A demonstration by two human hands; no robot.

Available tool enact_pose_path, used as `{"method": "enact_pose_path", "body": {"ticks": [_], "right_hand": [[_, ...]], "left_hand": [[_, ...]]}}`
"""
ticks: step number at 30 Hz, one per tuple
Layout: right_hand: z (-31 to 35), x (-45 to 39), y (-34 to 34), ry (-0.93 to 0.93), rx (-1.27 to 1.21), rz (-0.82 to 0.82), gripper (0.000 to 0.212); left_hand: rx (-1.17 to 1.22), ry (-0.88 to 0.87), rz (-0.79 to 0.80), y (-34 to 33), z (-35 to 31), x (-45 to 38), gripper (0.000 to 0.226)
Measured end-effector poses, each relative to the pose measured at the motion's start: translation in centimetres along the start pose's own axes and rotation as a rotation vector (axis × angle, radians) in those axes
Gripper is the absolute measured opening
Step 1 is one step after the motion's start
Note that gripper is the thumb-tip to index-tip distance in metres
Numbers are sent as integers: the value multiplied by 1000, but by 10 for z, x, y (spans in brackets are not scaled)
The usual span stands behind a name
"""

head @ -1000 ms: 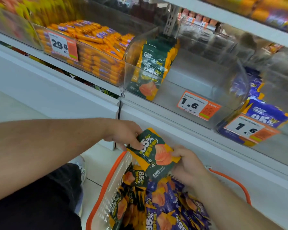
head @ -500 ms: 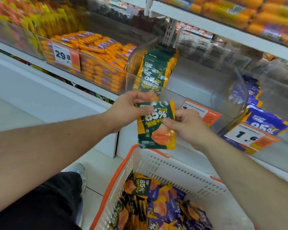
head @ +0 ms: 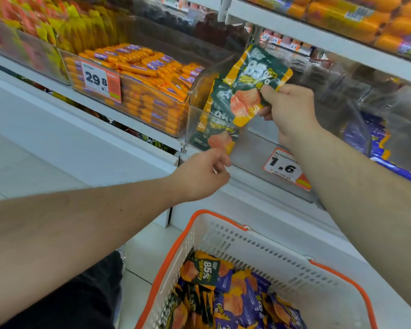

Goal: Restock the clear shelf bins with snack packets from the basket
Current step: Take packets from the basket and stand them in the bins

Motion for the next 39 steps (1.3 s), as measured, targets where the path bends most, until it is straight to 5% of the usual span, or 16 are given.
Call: {"method": "enact_pose_path", "body": {"ticks": [12,16,19,22,24,26,29,35,39], "right_hand": [[-56,-10,-60,-467,70,361,16],[-60,2,-69,-504,403,517,27],[-29,-4,-49,-290,739,332,34],[23,26,-40,159,985,25,28],[42,73,-49,485,874,-60,24],[27,110,-50,606,661,-69,22],[-59,134,-58,326,528,70,20],[-259,252,-134,-491,616,924,55],[-307,313,-151,-798,551,1111,57]], "left_hand": [[-193,16,176,-26,8,-4,22],[-244,48,239,-36,13,-4,23],[-303,86,290,-42,20,-2,28],[-362,139,386,-51,33,3,32],[-438,185,485,-61,44,7,35],[-557,242,618,-74,55,15,40],[-715,348,835,-92,75,34,47],[-831,410,990,-114,94,59,47],[-835,417,1008,-119,99,58,44]]}}
Point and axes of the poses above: each hand's wrist, its own x-axis away from the middle knuckle, its own y-axis out of the back of the hand, z = x × y, the point moved 10 cm from there along -x, towards the middle knuckle, and after that the axes turned 8 degrees about z, right-handed, at the moved point
